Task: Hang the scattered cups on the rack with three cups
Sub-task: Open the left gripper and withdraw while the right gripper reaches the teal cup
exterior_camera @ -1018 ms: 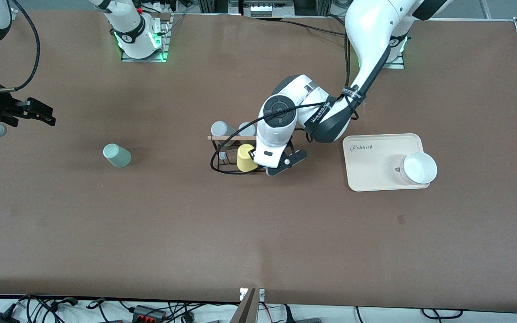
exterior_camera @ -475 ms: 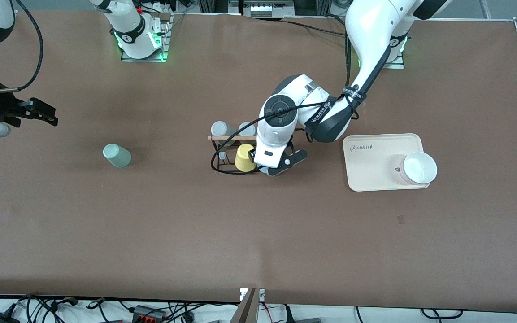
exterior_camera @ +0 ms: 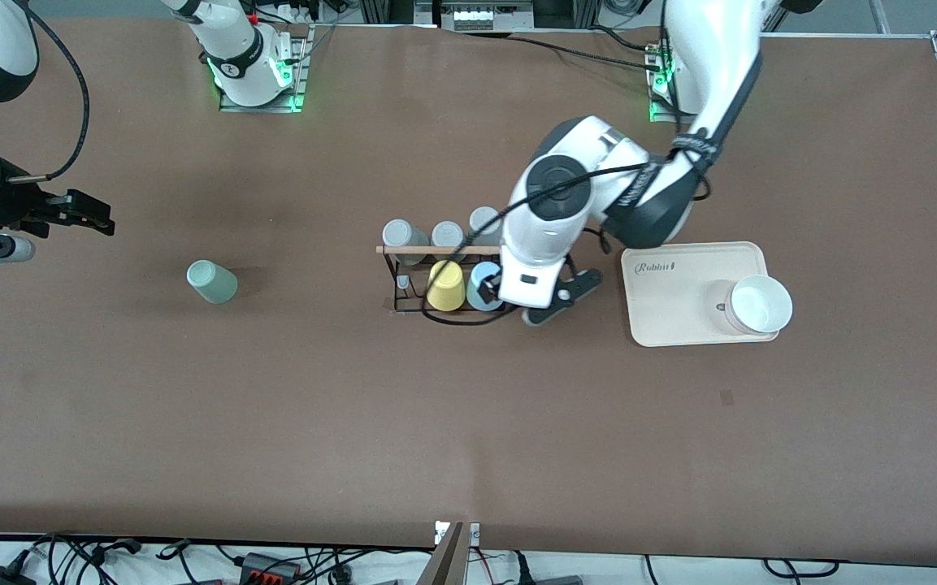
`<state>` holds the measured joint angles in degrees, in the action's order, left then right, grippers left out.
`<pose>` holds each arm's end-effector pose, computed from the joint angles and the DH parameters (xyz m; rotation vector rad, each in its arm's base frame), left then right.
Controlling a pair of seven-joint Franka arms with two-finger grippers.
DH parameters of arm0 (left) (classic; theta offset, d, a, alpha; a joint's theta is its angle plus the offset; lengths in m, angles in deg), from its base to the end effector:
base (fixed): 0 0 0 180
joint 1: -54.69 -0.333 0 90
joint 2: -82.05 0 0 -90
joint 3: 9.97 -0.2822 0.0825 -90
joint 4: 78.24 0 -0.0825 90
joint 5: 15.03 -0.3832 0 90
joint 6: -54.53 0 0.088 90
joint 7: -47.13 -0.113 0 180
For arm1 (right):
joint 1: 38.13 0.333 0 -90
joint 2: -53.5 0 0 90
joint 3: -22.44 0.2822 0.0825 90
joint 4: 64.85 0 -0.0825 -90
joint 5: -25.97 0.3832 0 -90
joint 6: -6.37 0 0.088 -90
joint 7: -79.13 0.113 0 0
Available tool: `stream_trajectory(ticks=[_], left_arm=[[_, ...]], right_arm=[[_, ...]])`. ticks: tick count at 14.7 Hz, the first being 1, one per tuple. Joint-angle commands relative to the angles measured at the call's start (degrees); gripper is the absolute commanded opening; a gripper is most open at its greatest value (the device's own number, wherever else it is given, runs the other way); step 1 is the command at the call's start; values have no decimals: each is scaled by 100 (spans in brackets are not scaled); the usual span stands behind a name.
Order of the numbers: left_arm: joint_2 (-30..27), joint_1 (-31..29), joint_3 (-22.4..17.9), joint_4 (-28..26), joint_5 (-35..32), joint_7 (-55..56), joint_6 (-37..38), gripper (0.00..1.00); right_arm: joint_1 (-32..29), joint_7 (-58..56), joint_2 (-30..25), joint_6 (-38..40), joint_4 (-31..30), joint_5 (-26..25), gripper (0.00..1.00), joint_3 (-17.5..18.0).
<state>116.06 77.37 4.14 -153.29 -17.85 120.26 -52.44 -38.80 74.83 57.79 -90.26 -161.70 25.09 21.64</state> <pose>0.5812 -0.3881 0.3666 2.9361 1.0035 -0.1321 0.5739 -0.0161 0.4956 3.1258 0.0809 -0.1242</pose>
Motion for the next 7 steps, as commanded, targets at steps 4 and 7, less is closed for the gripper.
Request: stream_trajectory(ticks=[4,7], left_arm=[[-1166,-1150,65,-843,-167,-1307,317,100],[-1773,-1598,74,-1300,-167,-1968,352,100]], right_arm=[[-64,-2,572,30,166,-9,100,36],[-12,86,958,-206,131,-35,100,36]])
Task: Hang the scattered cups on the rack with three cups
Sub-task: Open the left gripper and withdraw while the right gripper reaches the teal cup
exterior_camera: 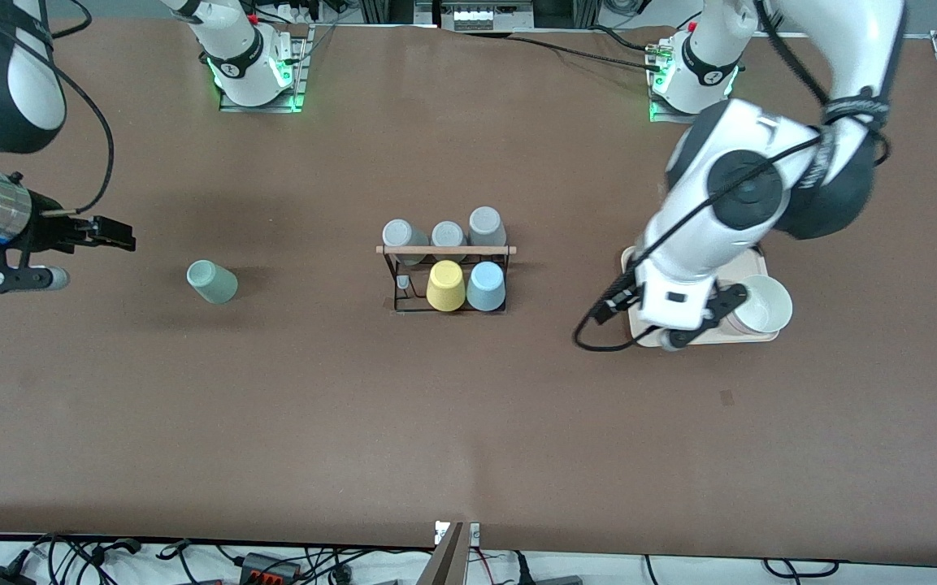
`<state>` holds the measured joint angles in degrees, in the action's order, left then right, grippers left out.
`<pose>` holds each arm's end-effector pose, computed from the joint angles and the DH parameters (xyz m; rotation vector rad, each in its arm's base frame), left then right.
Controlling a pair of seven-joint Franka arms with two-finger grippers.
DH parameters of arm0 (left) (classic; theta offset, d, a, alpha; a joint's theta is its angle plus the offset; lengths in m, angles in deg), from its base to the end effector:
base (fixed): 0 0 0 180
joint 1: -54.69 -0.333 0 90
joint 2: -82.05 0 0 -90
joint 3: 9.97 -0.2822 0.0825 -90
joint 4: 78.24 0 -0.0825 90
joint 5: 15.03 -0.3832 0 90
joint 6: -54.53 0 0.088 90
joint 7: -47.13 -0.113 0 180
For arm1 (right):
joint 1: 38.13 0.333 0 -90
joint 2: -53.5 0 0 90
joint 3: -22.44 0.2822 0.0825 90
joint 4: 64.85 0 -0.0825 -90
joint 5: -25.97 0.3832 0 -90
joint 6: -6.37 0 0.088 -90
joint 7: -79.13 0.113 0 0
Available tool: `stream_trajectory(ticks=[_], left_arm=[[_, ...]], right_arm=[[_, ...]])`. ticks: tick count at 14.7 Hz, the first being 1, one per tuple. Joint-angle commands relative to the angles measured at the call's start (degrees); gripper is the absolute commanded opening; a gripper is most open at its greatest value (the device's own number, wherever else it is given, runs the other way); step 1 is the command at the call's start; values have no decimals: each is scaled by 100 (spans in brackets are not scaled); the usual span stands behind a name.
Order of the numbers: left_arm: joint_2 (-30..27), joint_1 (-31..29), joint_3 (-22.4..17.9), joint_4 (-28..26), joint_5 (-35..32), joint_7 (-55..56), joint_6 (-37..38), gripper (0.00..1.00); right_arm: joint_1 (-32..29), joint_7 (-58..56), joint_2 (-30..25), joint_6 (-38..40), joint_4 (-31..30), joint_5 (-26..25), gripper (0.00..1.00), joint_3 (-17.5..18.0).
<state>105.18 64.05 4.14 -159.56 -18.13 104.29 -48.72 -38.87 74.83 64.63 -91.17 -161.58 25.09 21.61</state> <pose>0.6186 -0.2387 0.4360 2.9775 0.9112 -0.0544 0.5915 -0.0173 0.4281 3.1192 0.0796 -0.2828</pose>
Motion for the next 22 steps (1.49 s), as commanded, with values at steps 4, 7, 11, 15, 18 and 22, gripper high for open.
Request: stream_trajectory(ticks=[4,7,11,15,18,22], left_arm=[[-959,-602,92,-692,-86,-891,-11,100],[-987,-812,92,-718,-86,-1407,-11,100],[-1223,-1322,118,-718,-15,-2673,278,100],[-1513,-1235,-267,-727,-15,-3613,560,100],[-1882,-1086,-724,-910,107,-4457,833,100],[-2444,-1033,-1173,-1385,231,-5285,842,100]], right_arm=[[-23,87,672,-895,-362,-35,100,39],[-14,87,663,-1660,-1057,-35,100,39],[13,87,672,-2671,-1839,-35,100,48],[4,87,864,-2999,-2166,8,100,66],[65,156,926,-2981,-2166,17,100,66],[153,271,1049,-2999,-2184,26,100,66]])
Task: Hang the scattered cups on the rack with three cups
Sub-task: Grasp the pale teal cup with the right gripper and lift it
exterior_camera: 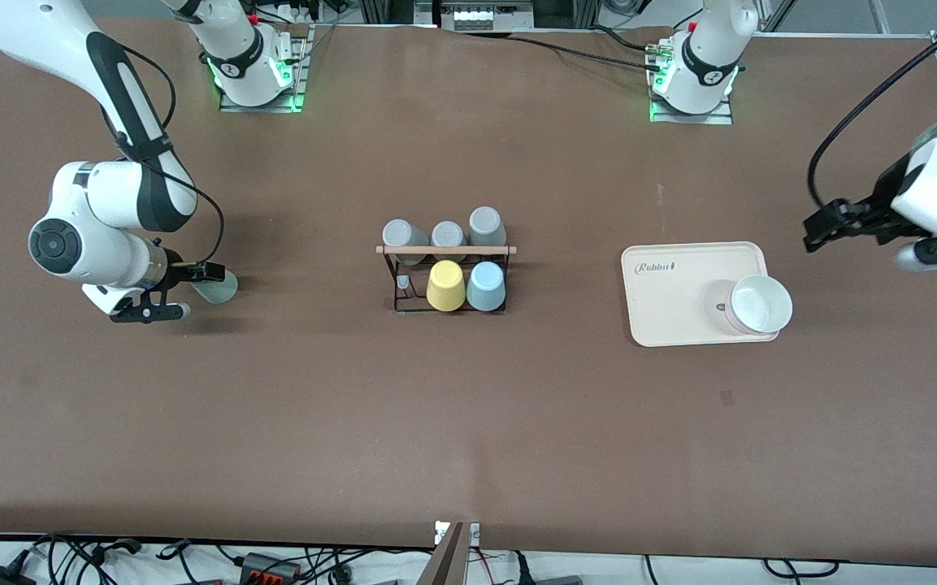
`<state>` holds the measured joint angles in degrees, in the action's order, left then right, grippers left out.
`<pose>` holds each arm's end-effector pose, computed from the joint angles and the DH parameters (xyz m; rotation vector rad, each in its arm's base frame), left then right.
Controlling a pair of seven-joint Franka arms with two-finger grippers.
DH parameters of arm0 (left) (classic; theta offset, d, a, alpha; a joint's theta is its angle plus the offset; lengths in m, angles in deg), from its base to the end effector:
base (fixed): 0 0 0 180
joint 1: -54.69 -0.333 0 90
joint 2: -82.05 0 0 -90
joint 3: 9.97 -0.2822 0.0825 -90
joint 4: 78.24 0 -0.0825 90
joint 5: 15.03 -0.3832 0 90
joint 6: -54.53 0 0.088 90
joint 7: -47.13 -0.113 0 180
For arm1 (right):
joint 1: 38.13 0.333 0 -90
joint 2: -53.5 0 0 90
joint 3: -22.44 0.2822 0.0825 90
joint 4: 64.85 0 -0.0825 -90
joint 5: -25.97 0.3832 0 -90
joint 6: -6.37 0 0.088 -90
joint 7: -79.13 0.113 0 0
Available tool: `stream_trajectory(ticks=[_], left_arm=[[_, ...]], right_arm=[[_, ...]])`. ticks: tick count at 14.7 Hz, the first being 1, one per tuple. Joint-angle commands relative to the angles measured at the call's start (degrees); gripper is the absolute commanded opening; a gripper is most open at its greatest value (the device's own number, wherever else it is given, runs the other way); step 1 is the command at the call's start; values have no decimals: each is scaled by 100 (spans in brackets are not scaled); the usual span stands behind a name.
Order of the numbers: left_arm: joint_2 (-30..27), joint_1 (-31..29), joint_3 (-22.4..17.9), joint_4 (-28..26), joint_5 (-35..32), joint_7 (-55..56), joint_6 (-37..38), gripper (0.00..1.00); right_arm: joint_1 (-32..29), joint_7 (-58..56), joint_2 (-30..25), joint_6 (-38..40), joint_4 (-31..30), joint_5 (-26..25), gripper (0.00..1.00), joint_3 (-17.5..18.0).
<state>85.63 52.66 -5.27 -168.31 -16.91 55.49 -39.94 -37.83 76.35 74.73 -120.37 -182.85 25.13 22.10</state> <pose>0.5768 -0.0222 0.5559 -3.1117 -0.1513 -0.0267 0.5533 -0.0010 0.2005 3.1141 0.0904 -0.3413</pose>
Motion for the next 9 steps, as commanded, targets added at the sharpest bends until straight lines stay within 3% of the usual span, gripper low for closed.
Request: stream_trajectory(ticks=[1,7,9], left_arm=[[-621,106,-276,-651,108,-484,-37,100],[-1017,27,-505,-880,178,-977,-10,100],[-1000,10,-496,-837,187,-968,7,100]], right_arm=[[50,119,83,-87,-48,14,100,25],[85,119,189,-79,-39,14,100,17],[85,119,189,-35,-30,14,66,17]])
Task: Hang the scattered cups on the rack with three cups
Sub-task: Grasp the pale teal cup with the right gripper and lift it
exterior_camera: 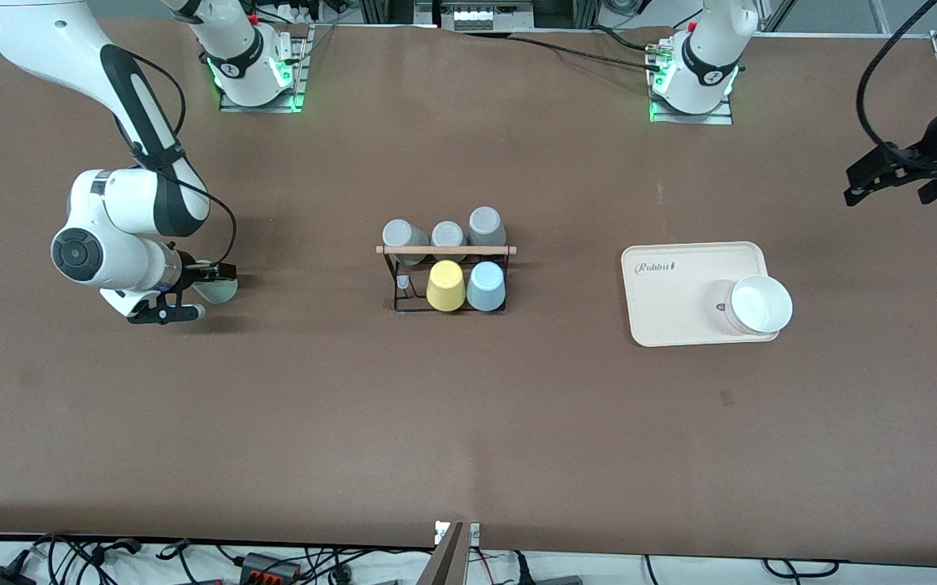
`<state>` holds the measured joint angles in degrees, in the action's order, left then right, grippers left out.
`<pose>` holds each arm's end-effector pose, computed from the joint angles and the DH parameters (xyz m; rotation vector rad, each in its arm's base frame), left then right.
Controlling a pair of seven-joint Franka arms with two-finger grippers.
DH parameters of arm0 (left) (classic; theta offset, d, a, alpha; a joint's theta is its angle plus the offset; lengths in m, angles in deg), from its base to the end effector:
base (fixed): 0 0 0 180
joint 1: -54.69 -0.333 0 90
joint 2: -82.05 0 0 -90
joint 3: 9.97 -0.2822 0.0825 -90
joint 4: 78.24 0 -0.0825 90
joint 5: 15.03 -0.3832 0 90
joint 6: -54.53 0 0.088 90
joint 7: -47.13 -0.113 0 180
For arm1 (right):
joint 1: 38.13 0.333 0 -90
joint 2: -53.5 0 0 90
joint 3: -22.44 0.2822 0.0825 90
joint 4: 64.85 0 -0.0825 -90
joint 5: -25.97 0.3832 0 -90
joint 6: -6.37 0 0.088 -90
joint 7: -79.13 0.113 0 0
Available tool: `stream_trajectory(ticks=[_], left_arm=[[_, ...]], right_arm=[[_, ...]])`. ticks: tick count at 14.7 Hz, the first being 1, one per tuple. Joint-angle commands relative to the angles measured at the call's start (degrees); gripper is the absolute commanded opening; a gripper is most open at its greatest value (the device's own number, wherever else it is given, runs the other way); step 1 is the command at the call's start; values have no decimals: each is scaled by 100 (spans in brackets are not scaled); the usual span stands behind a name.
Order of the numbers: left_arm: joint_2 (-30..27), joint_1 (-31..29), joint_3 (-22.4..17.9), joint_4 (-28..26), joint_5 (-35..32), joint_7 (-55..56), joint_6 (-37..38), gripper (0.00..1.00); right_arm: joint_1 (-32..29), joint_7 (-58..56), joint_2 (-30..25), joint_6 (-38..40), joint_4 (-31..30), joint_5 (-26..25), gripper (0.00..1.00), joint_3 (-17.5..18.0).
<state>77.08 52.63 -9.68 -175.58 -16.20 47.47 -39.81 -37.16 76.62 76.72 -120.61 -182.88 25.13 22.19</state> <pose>0.5355 0.0186 0.5780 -3.1194 -0.0556 -0.0532 0.5487 0.0063 0.1814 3.1072 0.1038 -0.3894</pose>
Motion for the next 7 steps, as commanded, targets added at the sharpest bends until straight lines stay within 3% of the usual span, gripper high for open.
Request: stream_trajectory(ticks=[1,2,4,7], left_arm=[[-145,4,-55,-101,117,-166,-14,100],[-145,4,-64,-101,117,-166,-6,100],[-145,4,-81,-75,117,-166,125,100],[-154,4,-11,118,108,-105,345,100]], right_arm=[[17,92,-19,-3,-19,14,49,7],[17,92,-37,15,-1,14,35,7],[44,92,-107,128,121,14,25,16],[61,110,-125,1118,1067,22,22,296]])
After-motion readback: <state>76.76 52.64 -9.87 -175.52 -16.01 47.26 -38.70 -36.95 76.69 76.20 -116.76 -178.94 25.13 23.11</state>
